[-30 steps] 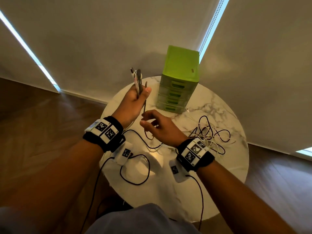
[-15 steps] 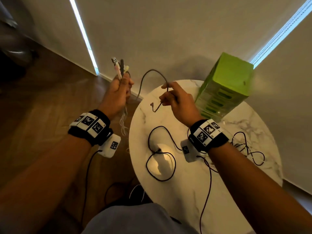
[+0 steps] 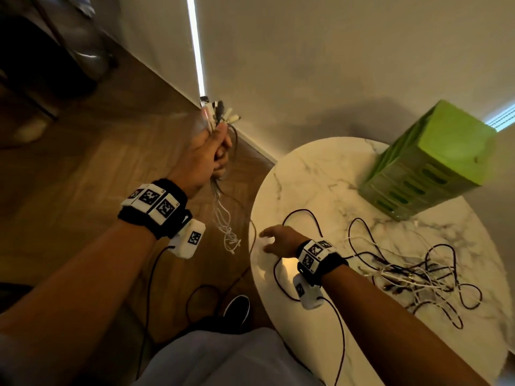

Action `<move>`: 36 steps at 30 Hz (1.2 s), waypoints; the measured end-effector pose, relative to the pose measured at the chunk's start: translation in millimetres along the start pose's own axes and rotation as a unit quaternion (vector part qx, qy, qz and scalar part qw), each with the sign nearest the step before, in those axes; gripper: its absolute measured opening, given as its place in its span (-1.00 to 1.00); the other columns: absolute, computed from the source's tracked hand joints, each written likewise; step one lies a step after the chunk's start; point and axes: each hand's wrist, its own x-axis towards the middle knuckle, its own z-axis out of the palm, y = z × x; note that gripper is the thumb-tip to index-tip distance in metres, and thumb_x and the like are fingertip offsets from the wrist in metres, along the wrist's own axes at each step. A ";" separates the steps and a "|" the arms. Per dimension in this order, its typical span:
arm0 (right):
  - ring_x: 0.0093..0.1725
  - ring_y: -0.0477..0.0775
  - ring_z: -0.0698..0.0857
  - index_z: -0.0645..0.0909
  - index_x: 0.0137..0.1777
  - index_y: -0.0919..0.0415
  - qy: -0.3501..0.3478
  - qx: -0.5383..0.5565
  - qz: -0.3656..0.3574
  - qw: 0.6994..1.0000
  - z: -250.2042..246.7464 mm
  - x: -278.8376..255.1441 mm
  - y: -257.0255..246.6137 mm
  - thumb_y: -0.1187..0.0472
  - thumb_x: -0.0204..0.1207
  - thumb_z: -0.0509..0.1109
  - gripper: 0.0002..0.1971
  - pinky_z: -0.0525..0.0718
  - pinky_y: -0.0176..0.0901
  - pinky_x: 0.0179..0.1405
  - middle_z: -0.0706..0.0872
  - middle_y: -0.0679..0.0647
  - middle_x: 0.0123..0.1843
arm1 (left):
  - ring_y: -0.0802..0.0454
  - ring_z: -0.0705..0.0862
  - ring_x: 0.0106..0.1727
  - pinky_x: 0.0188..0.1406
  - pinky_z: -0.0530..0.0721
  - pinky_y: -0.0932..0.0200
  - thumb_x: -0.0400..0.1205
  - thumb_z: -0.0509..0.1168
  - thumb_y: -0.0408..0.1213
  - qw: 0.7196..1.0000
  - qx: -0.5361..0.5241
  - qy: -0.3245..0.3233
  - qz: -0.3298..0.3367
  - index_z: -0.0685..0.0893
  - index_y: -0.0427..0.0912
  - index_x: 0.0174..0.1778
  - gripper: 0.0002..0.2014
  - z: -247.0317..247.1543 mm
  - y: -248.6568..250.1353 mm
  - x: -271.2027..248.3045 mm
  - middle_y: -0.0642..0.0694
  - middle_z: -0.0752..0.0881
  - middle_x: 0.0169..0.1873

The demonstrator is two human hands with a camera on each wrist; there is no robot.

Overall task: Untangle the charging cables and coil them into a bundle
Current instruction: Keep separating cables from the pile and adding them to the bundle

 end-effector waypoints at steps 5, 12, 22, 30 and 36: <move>0.09 0.11 0.77 0.46 0.58 0.16 0.261 0.230 -0.067 0.935 -58.8 -4.9 -26.9 0.31 0.57 0.42 -0.44 0.65 -0.11 0.11 0.66 0.06 0.41 | 0.16 0.25 -0.59 -0.63 0.26 0.28 0.85 0.02 -0.05 0.994 0.005 -0.081 -0.068 0.51 -0.13 -0.22 -0.62 -2.6 -10.7 -6.0 0.04 0.33 -0.50; -0.20 -0.01 0.72 0.60 0.27 0.26 0.298 0.395 -0.178 0.851 -98.8 -23.6 -81.5 0.31 0.73 0.31 -0.82 0.67 -0.20 -0.19 0.73 0.10 -0.09 | 0.13 0.28 -0.53 -0.59 0.26 0.26 0.85 0.03 0.01 0.994 0.041 -0.057 -0.083 0.52 -0.14 -0.15 -0.62 5.9 -21.9 -4.0 0.01 0.35 -0.45; -0.09 -0.03 0.74 0.60 -0.03 0.17 0.200 0.254 -0.099 0.941 -38.6 -39.2 -42.2 -0.04 0.67 0.37 -0.74 0.68 0.14 0.11 0.78 -0.04 -0.12 | 0.11 0.61 -0.41 -0.26 0.76 0.04 0.85 0.03 0.01 0.996 0.025 0.069 -0.049 0.50 -0.23 -0.03 -0.63 -2.5 -14.7 16.8 0.05 0.47 -0.45; 0.29 -0.13 0.63 0.38 0.52 0.08 0.236 0.246 -0.136 0.930 -64.5 -27.5 -76.2 -0.03 0.61 0.44 -0.45 0.60 -0.12 0.36 0.64 -0.03 0.37 | 0.27 0.77 -0.12 -0.07 0.71 0.35 0.87 -0.05 -0.10 0.987 0.111 -0.115 -0.012 0.63 -0.08 -0.07 -0.62 33.9 -9.3 0.4 -0.11 0.75 -0.08; -0.02 -0.01 0.64 0.58 0.15 -0.06 0.232 0.509 -0.155 0.814 -76.4 -28.4 -97.8 0.09 0.73 0.12 -0.80 0.64 -0.12 0.02 0.66 0.06 0.00 | 0.36 0.73 -0.09 -0.18 0.68 0.36 0.87 0.01 -0.12 0.979 0.094 -0.180 0.008 0.55 -0.16 0.31 -0.70 33.8 -8.3 3.2 -0.04 0.67 0.02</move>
